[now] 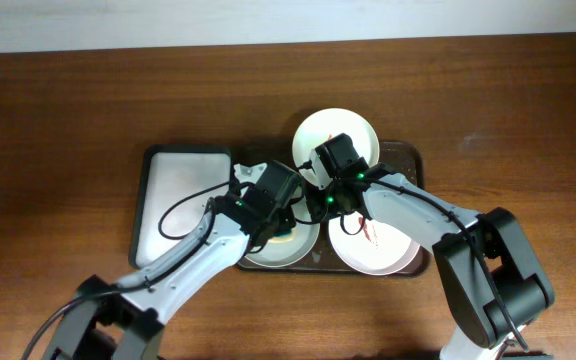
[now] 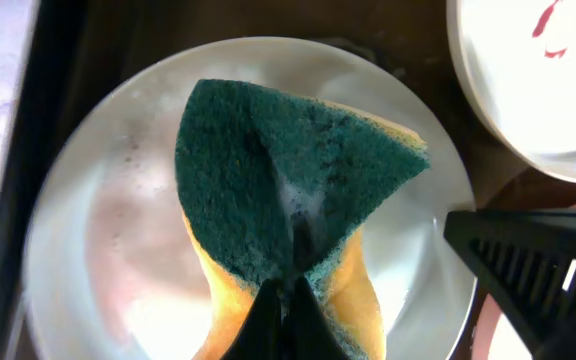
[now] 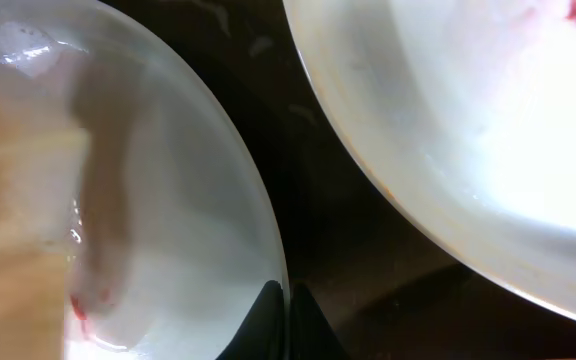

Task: Clean dirty plates on tray and stack at the side
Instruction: 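Scrub the lower-left plate with the sponge while the right gripper holds it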

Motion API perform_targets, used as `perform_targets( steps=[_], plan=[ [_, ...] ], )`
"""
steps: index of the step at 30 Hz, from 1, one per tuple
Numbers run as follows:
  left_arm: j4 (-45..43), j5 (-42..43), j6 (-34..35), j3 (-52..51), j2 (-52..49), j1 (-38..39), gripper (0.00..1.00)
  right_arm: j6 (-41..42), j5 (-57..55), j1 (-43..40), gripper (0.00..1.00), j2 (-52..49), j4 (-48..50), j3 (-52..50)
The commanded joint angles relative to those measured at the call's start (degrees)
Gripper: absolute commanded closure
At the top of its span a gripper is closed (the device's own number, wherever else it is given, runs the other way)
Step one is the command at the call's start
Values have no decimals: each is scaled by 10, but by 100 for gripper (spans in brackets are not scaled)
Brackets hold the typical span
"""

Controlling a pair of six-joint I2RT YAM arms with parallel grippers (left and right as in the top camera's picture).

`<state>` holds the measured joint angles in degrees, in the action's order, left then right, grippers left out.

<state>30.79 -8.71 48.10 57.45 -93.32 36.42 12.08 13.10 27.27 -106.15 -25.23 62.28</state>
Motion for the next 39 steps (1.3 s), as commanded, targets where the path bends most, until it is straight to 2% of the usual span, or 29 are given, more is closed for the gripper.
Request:
perform_targets(
  steps=[1, 5, 11, 15, 18, 21, 25, 29, 34, 39],
  plan=[
    [-13, 8, 16, 7, -51, 3, 100, 5, -3, 5, 96, -3, -1, 10],
    [-26, -2, 16, 7, -78, 3, 100, 5, -3, 5, 96, -3, -1, 10],
    [30, -180, 15, 8, -78, 3, 100, 5, -3, 5, 96, -3, -1, 10],
    [44, -183, -2, 19, -65, 3, 100, 5, -3, 5, 96, -3, -1, 10],
    [64, -171, -2, 36, -17, 3, 100, 5, -3, 5, 96, -3, -1, 10],
    [59, -113, -1, 38, 36, 3, 100, 5, -3, 5, 96, -3, 0, 10],
    [57, -27, 35, 35, 12, 3, 100, 5, -3, 5, 96, -3, 0, 10],
    [57, 0, 82, 35, -40, 24, 100, 5, -3, 5, 96, -3, 0, 10],
    [56, -16, 97, 35, -94, 62, 100, 5, -3, 5, 96, -3, 0, 10],
    [83, -164, 91, 35, -102, 59, 100, 5, -3, 5, 96, -3, 0, 10]
  ],
)
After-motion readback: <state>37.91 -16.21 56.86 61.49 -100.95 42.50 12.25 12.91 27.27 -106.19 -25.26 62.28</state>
